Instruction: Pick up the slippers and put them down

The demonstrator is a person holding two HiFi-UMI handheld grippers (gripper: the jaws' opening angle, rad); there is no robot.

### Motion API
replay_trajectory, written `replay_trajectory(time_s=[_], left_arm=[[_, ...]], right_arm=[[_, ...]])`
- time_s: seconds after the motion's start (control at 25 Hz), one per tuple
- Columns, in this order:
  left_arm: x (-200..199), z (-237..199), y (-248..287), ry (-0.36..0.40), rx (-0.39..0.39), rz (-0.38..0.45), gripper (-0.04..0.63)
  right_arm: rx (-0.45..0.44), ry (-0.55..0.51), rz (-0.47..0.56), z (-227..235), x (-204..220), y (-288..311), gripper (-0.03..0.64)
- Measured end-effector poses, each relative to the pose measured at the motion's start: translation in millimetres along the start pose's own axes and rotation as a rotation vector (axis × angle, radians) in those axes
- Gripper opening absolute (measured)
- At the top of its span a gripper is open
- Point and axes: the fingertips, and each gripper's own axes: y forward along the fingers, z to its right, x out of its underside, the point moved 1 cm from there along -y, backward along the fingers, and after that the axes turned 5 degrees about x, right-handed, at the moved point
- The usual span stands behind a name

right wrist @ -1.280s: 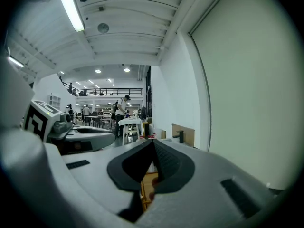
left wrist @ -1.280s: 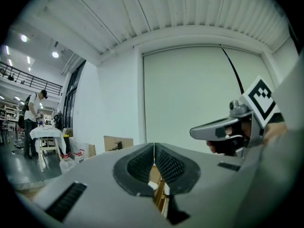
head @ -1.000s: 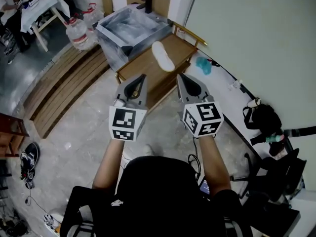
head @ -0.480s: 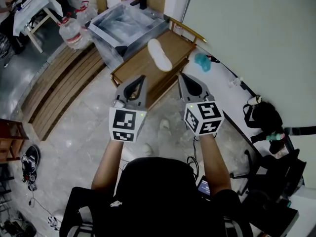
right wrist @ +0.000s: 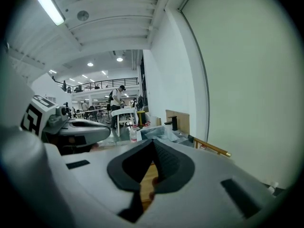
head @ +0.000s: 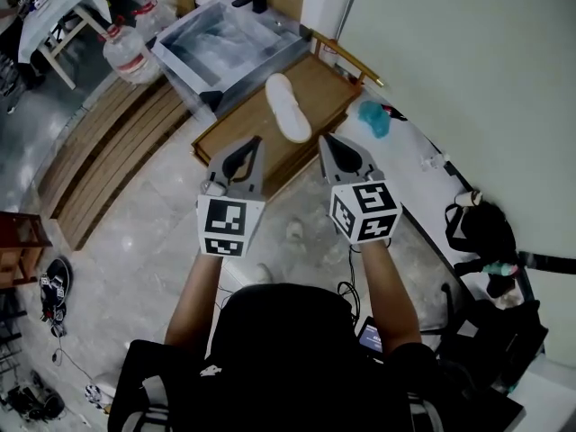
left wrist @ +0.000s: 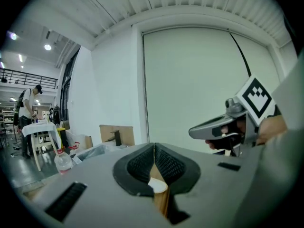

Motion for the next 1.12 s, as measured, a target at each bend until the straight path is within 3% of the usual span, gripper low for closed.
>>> replay_trajectory(time_s=[0.56,1.12], left_arm=[[45,-26,106,-0.059,-0.017,-0.117,0.006],[123,-55,156,-0.168,-0.067,-0.256,0.006]], right_arm=[[-0.066,0.007,-0.130,62,32,100,-0.003],[-0.162,0.037,-0.349,81,117,192,-0.003]])
